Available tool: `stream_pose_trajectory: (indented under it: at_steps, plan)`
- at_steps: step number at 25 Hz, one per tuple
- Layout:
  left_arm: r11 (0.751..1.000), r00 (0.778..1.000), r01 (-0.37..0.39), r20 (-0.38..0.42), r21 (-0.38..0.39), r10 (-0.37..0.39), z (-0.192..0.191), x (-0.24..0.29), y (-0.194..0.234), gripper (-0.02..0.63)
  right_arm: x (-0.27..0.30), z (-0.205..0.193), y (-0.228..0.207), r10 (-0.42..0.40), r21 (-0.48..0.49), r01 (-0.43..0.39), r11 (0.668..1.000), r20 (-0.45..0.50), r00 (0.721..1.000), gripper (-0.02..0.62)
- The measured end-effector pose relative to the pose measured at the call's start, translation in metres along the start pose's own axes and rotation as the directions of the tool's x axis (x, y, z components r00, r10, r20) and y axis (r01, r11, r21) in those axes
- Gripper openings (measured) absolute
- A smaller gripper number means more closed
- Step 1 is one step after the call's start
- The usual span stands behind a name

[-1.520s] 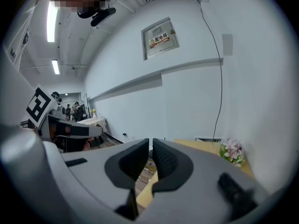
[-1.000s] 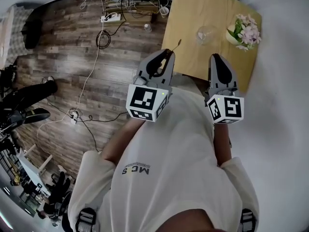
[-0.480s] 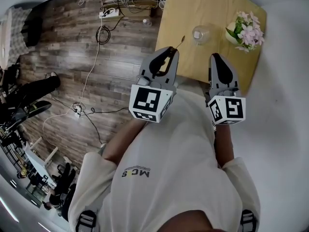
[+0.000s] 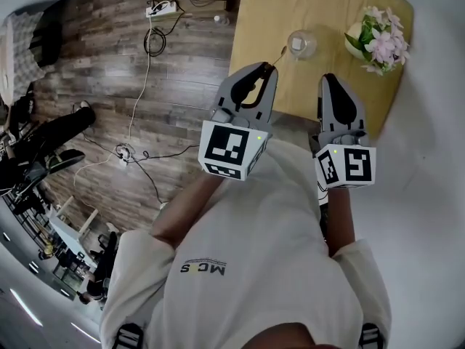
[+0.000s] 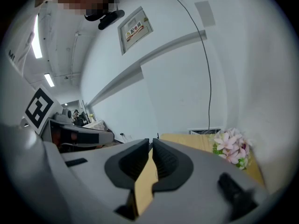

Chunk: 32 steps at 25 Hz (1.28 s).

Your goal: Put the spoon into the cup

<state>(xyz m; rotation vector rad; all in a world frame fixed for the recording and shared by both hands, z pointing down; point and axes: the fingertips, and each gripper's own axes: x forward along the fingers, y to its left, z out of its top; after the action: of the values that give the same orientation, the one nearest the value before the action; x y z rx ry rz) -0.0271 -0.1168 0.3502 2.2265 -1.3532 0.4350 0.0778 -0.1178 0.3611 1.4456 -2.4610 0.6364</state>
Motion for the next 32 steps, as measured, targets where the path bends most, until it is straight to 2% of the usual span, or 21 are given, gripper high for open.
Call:
stream_pose_trajectory:
  at_steps: [11,32]
  plan:
    - [0.999,0.997,0.032,-0.067,0.026,-0.030,-0.027,0.042,-0.003,0.051,0.000,-0.028,-0.029,-0.047,0.067,0.049,0.997,-0.020,0.999,0.040]
    - [0.999,0.988,0.037,-0.153,0.027,-0.033,-0.078,0.093,0.005,0.050,0.007,-0.064,-0.040,-0.074,0.141,0.084,0.986,-0.071,0.995,0.040]
